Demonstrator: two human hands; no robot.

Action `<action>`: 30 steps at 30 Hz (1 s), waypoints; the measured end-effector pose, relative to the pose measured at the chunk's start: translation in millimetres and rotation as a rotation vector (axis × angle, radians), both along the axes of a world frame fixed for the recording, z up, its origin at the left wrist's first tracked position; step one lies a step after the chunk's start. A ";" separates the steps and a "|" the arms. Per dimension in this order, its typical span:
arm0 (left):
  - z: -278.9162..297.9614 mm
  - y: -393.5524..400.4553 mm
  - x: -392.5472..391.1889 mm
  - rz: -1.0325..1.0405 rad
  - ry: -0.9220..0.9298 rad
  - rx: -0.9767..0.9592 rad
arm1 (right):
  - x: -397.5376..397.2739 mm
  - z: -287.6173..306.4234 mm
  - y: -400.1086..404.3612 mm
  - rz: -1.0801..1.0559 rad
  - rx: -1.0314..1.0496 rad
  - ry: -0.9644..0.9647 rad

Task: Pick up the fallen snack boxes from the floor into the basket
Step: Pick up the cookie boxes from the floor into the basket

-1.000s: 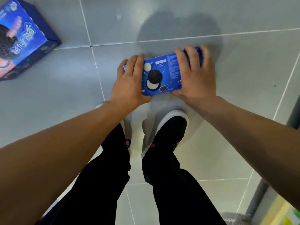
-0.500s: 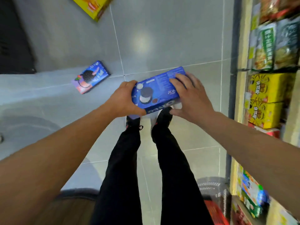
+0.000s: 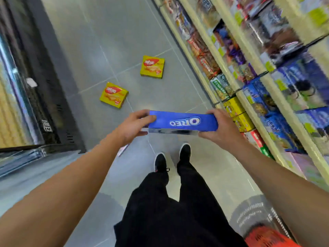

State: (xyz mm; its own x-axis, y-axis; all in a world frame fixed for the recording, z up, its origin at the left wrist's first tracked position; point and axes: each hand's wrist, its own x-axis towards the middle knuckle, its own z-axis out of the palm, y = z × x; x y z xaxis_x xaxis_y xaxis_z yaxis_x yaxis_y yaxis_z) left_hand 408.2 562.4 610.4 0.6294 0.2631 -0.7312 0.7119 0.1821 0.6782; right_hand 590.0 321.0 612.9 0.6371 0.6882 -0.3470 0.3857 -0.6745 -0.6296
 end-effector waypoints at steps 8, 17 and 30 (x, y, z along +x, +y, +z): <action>68.1 -75.4 25.9 -0.142 -0.181 0.123 | -60.1 78.9 -90.5 -0.644 0.291 0.192; 107.1 -259.5 64.2 -0.461 -0.430 0.143 | -143.0 108.8 -260.1 -1.305 0.566 0.107; 120.8 -583.4 -9.5 -1.059 -0.544 0.244 | -332.5 102.8 -534.7 -1.774 0.588 -0.110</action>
State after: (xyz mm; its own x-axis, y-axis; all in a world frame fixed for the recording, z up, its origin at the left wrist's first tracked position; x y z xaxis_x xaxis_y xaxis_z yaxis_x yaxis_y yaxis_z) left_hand 398.7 -21.0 731.2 0.8257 -0.4730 -0.3072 0.0423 -0.4912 0.8700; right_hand 257.5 -213.7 715.7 0.6524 -0.7138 -0.2549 -0.3807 -0.0179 -0.9245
